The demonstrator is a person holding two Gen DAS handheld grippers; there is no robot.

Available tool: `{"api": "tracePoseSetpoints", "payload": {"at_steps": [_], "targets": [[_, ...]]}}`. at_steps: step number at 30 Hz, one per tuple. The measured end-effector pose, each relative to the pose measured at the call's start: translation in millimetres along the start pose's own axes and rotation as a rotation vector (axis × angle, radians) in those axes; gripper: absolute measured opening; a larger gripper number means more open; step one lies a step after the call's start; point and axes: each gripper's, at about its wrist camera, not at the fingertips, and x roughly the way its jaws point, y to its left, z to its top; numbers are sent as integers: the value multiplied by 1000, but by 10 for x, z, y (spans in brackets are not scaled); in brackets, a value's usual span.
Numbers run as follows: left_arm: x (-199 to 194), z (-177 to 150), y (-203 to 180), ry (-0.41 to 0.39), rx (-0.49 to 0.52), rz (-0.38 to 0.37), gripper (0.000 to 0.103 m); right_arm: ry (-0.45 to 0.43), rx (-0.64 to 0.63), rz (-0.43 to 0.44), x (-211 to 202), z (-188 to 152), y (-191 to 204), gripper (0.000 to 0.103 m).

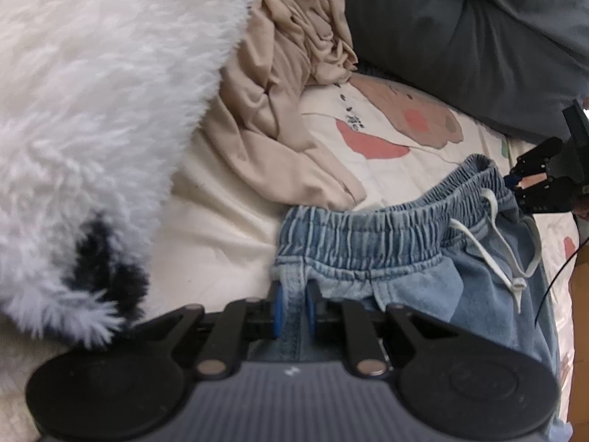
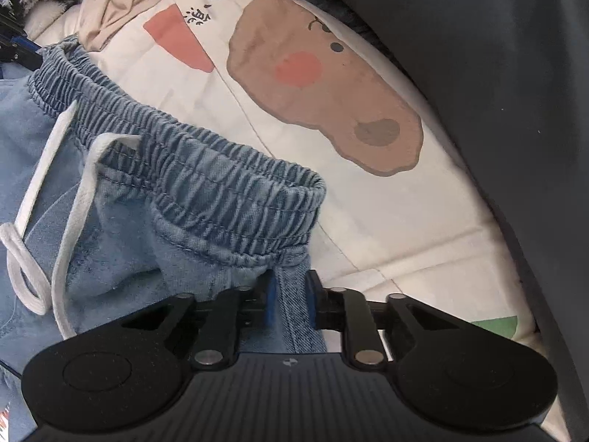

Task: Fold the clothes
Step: 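Grasp the waistband with the right gripper while the left gripper holds it taut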

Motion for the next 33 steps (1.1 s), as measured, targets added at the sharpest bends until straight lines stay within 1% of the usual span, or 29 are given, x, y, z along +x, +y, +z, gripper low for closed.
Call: {"api": "tracePoseSetpoints", "payload": {"at_steps": [3,5,8,10,14,18,24,28,29,33], "targets": [[-49,10,-3,-32,8,5,13,-17,6,-44,-75,-41,58,9],[-96,32,-14,-57,14,8,12,-48,39,-86,-174,-103,54,8],[-174,81,-72,-97,38,8,12,-106,94,-155,-402,-228,30,6],[-225,122,-135,-124,63,5,12,-124,109,-202,-536,-295,28,5],[-315,233,-304,-178,115,-10,11,-126,121,-297,-715,-367,64,5],[-399,329,-497,-220,145,-50,11,-134,168,-387,-897,-466,67,5],[-437,490,-823,-274,222,-104,10,-145,272,-504,-1157,-688,-123,5],[-384,667,-1009,-309,223,-137,10,-158,342,-594,-1299,-829,-266,5],[-379,715,-1055,-318,226,-144,10,-161,353,-602,-1309,-820,-307,5],[-381,903,-1220,-388,269,-133,10,-174,397,-633,-1349,-787,-472,5]]}}
